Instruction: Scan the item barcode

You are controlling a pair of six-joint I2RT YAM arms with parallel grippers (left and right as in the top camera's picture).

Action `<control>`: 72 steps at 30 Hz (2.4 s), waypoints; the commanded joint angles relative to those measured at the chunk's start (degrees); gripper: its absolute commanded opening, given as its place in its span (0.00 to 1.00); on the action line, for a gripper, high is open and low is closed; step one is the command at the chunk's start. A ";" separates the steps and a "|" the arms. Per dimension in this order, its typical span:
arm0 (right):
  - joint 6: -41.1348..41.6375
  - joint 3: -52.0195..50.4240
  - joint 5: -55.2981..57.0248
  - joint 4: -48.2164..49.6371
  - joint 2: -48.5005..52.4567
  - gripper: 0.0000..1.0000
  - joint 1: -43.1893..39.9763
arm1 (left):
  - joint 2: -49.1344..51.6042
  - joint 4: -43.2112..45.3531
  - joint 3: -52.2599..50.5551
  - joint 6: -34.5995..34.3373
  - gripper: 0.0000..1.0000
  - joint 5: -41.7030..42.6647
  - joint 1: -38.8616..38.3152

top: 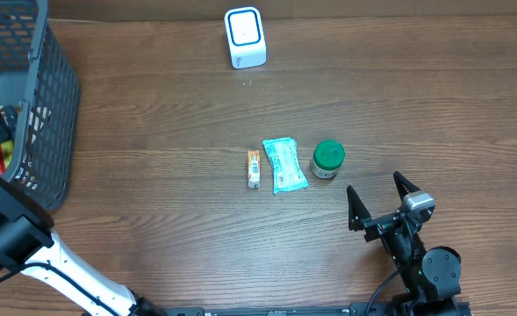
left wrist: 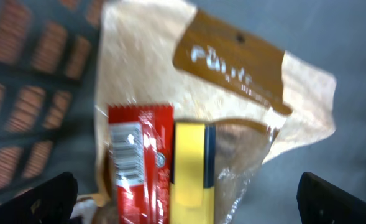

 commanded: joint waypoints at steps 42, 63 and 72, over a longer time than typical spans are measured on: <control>0.20 -0.61 0.04 0.26 -0.52 1.00 -0.11 | -9.57 -7.96 4.98 -10.75 0.04 0.87 -0.87; 0.20 -0.61 0.07 0.26 -0.52 1.00 -0.11 | -40.74 -27.21 7.21 -31.58 0.04 10.36 -23.54; 0.20 -0.61 0.07 0.26 -0.52 1.00 -0.11 | -40.59 -29.46 -1.55 -33.05 0.04 2.23 -41.18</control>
